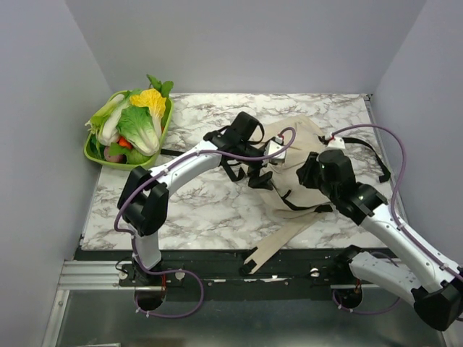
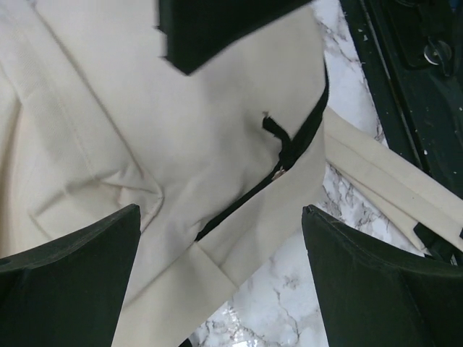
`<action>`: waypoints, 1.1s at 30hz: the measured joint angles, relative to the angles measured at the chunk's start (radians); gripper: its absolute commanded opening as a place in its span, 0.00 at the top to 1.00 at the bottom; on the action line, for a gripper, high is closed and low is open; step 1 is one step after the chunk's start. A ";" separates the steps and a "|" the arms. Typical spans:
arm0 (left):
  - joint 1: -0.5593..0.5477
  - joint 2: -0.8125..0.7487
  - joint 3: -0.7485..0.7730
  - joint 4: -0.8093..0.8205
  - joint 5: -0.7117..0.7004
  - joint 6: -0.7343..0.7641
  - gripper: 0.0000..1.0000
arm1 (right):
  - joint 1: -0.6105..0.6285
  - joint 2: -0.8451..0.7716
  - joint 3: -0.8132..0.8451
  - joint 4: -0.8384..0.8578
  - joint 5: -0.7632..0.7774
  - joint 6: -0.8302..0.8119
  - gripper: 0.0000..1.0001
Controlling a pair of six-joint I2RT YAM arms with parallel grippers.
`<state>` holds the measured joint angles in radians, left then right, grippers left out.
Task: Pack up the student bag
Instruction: Zip the student bag at the center of the board.
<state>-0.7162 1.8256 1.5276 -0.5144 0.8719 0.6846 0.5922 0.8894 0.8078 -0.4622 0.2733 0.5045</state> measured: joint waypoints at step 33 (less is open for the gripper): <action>-0.087 0.045 -0.109 -0.016 -0.113 0.304 0.38 | -0.091 -0.067 -0.216 0.092 -0.277 0.122 0.36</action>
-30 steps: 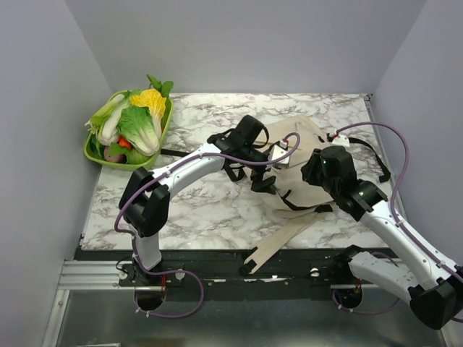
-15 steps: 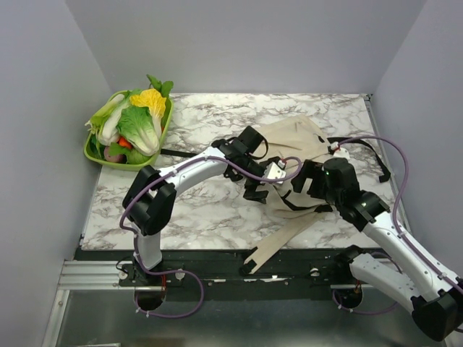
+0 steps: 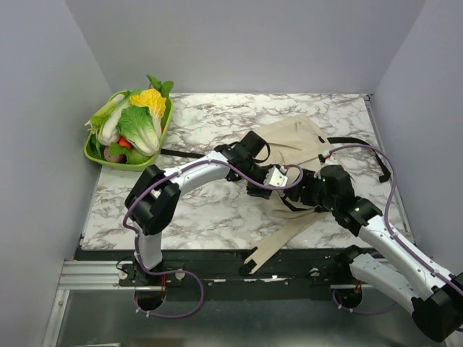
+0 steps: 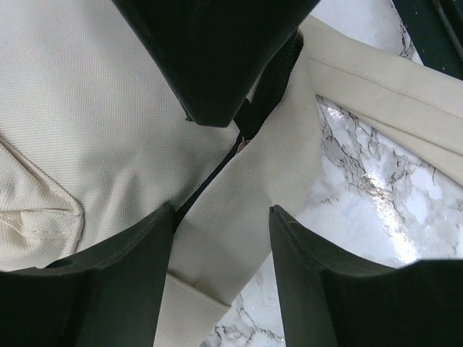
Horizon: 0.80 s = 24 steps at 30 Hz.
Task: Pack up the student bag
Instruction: Zip the student bag at the center of the board.
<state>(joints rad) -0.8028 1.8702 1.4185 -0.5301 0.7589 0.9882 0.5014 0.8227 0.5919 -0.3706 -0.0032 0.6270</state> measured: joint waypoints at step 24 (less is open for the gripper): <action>0.000 0.007 -0.001 0.064 -0.017 -0.096 0.50 | 0.002 0.054 -0.075 0.158 -0.069 0.098 0.98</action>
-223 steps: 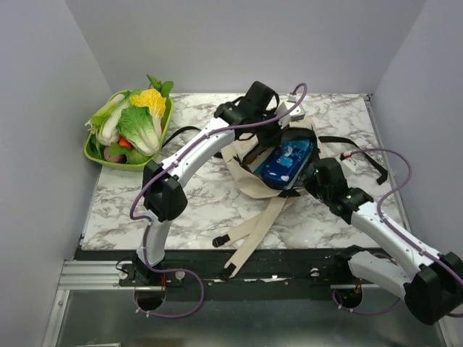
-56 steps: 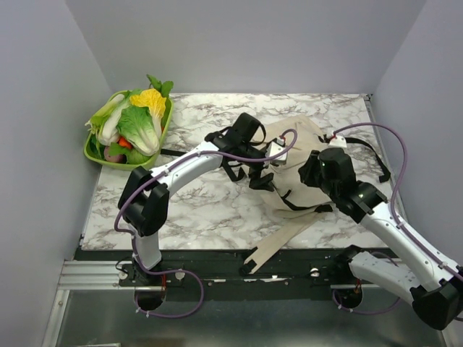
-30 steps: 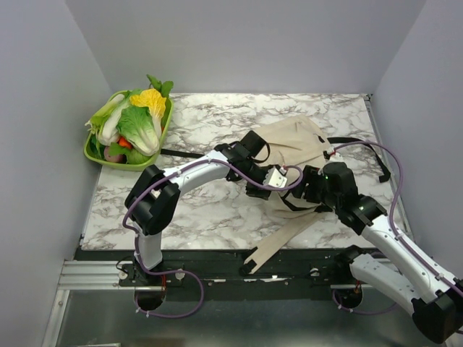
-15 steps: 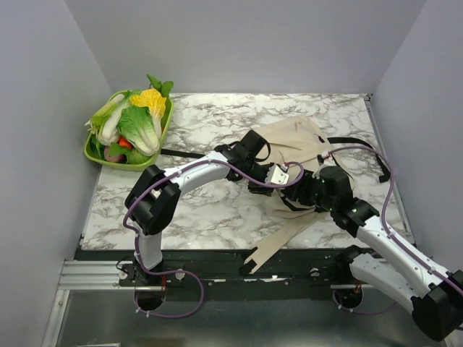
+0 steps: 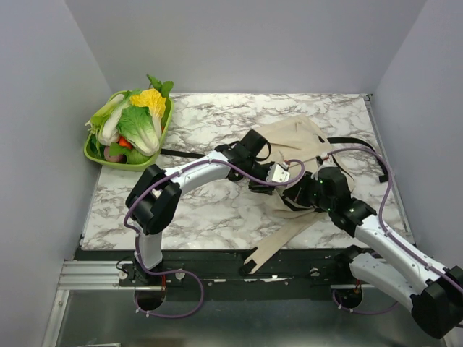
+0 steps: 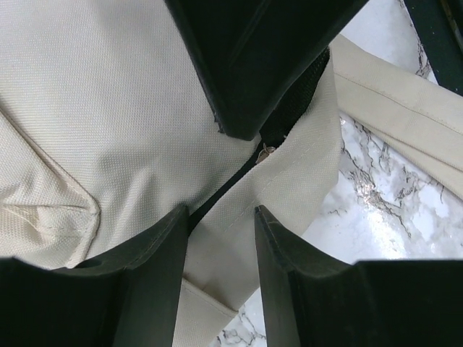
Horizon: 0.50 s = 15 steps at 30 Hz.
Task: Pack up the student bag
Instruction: Zip the student bag at the center of the board.
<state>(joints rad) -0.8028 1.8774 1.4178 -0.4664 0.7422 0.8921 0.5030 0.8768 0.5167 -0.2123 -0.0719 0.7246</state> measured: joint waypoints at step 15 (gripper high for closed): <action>-0.004 0.034 0.082 -0.083 -0.011 0.035 1.00 | 0.003 -0.196 -0.010 -0.129 0.014 0.017 0.99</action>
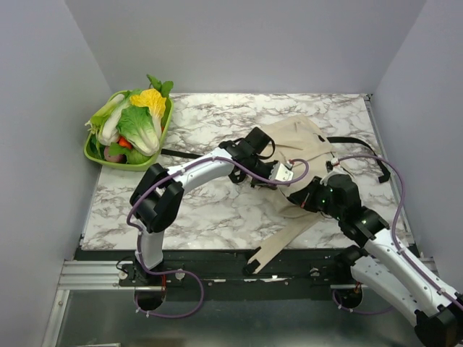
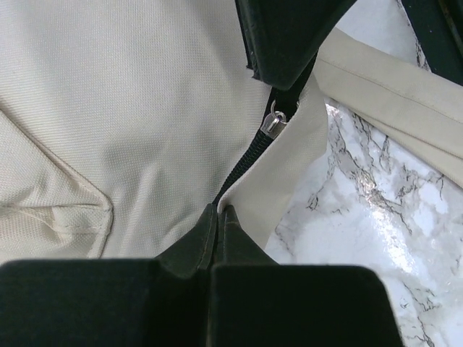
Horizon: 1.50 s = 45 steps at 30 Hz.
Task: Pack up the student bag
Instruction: Zip the student bag at the center of the board.
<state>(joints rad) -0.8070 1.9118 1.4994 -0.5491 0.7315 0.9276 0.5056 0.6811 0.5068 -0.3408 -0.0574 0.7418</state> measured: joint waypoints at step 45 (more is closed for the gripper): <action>-0.032 -0.183 -0.020 -0.149 0.021 -0.048 0.56 | 0.010 0.179 0.210 -0.121 0.074 -0.123 0.99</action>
<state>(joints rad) -0.8394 1.7287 1.4792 -0.6983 0.7521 0.8795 0.5156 0.8604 0.7170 -0.4622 0.0170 0.6186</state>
